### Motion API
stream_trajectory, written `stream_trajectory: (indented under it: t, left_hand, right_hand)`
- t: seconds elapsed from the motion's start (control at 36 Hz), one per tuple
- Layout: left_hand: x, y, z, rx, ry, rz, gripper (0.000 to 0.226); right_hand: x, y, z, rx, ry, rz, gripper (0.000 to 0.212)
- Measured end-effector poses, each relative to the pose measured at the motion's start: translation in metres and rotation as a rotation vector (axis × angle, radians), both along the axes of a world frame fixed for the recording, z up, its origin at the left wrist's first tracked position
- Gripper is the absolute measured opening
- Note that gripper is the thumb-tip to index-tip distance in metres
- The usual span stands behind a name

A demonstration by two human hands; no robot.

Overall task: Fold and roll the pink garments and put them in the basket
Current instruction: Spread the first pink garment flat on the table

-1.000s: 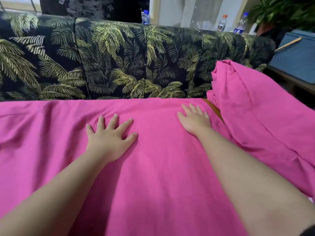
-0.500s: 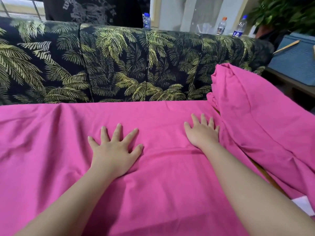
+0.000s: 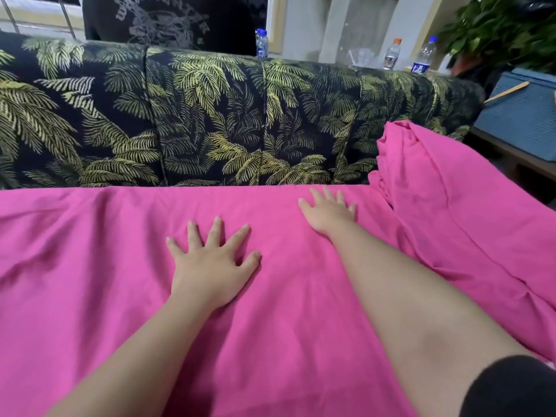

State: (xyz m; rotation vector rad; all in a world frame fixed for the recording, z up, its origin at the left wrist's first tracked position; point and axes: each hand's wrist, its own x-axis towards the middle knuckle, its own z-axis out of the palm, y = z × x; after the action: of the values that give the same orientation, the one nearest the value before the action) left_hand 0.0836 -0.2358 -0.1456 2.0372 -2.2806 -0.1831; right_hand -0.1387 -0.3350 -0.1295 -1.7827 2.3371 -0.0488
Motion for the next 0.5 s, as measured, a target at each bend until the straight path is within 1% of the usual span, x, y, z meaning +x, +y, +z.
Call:
stream_trajectory:
  t: [0.06, 0.08, 0.14, 0.17, 0.19, 0.25, 0.28, 0.31, 0.33, 0.36, 0.42, 0.47, 0.5]
  left_hand:
    - [0.0, 0.001, 0.001, 0.003, 0.007, 0.004, 0.067]
    - [0.0, 0.002, 0.002, 0.007, 0.017, 0.007, 0.066]
    - [0.0, 0.003, 0.006, -0.001, 0.094, 0.019, 0.063]
    - [0.001, 0.004, 0.008, -0.023, 0.185, 0.034, 0.06]
    - [0.003, 0.006, 0.01, -0.063, 0.33, 0.053, 0.055]
    - [0.012, 0.011, 0.014, -0.165, 0.698, 0.08, 0.043]
    - [0.021, 0.015, 0.016, -0.202, 0.829, 0.079, 0.039]
    - [0.032, 0.02, 0.018, -0.225, 0.876, 0.074, 0.038]
    - [0.045, 0.027, 0.018, -0.248, 0.855, 0.068, 0.038]
    - [0.061, 0.033, 0.019, -0.272, 0.793, 0.071, 0.04]
    - [0.096, 0.044, 0.02, -0.335, 0.581, 0.113, 0.047]
    - [0.134, 0.057, 0.02, -0.341, 0.351, 0.226, 0.055]
    - [0.154, 0.065, 0.02, -0.298, 0.284, 0.313, 0.058]
  right_hand:
    - [0.003, -0.001, 0.002, -0.008, 0.001, -0.128, 0.064]
    - [0.009, 0.002, 0.003, -0.027, -0.004, -0.129, 0.063]
    - [0.03, 0.018, 0.004, -0.089, -0.008, -0.016, 0.059]
    - [0.043, 0.03, 0.003, -0.11, -0.023, 0.053, 0.058]
    - [0.057, 0.046, 0.002, -0.115, -0.048, 0.105, 0.058]
    - [0.084, 0.08, -0.001, -0.101, -0.091, 0.17, 0.059]
    - [0.097, 0.098, -0.001, -0.098, -0.094, 0.2, 0.059]
    - [0.109, 0.115, 0.0, -0.094, -0.09, 0.232, 0.059]
    - [0.12, 0.131, 0.001, -0.086, -0.087, 0.266, 0.059]
    - [0.13, 0.146, 0.002, -0.074, -0.086, 0.299, 0.059]
    - [0.15, 0.171, 0.004, -0.048, -0.094, 0.355, 0.059]
    - [0.168, 0.189, 0.006, -0.03, -0.118, 0.396, 0.059]
    - [0.177, 0.195, 0.007, -0.026, -0.127, 0.416, 0.06]
